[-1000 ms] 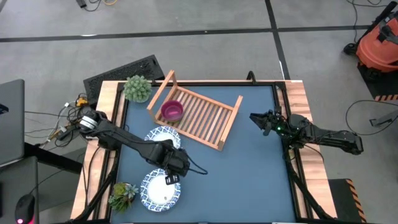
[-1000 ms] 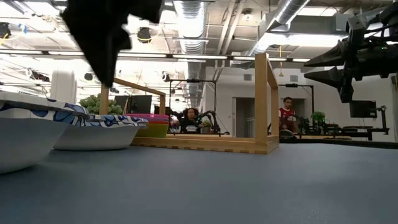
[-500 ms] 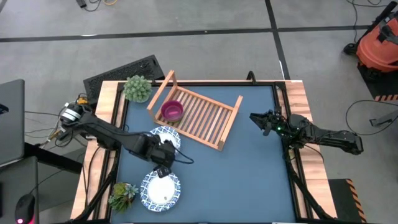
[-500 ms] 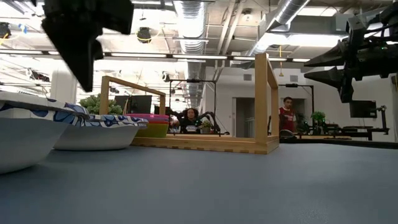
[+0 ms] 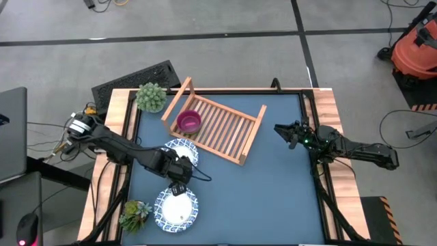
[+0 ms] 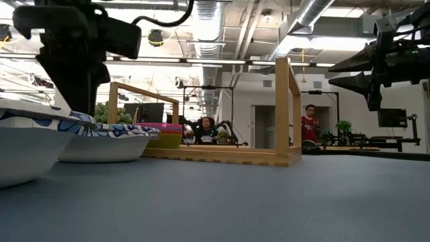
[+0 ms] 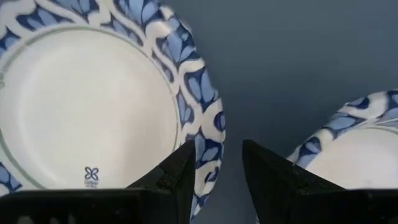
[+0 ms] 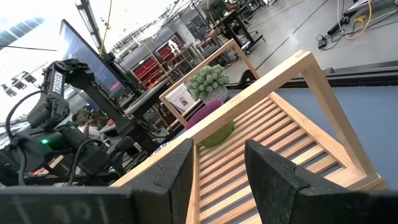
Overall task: Place and stack bowls onto a shelf
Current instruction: Put the large white bowl on the shelf
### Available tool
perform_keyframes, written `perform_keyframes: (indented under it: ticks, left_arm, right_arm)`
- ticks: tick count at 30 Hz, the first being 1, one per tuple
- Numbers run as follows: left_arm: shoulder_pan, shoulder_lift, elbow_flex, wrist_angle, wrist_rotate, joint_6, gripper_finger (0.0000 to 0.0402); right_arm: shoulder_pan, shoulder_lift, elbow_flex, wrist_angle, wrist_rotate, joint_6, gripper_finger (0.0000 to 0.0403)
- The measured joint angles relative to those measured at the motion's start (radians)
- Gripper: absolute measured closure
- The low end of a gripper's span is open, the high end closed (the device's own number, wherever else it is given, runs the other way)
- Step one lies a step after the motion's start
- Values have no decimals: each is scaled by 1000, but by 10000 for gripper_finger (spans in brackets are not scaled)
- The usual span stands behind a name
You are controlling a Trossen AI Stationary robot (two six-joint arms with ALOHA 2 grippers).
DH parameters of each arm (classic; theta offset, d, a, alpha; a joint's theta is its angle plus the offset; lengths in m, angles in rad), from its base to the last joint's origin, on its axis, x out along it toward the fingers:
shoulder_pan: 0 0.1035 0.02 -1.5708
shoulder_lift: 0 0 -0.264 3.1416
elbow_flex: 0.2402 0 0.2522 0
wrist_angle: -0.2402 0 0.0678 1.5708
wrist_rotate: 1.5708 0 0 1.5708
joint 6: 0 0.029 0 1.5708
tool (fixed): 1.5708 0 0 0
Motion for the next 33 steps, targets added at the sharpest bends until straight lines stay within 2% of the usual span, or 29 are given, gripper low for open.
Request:
perform_keyframes:
  ticks: [13, 25, 33]
  left_arm:
    - [94, 0, -15, 115, 2, 20, 283]
    - [98, 0, -15, 193, 2, -86, 283]
    - [98, 0, -15, 193, -43, -169, 283]
  right_arm:
    - [0, 0, 0, 0, 1, 0, 232]
    - [0, 0, 0, 0, 1, 0, 232]
    - [0, 0, 0, 0, 1, 0, 232]
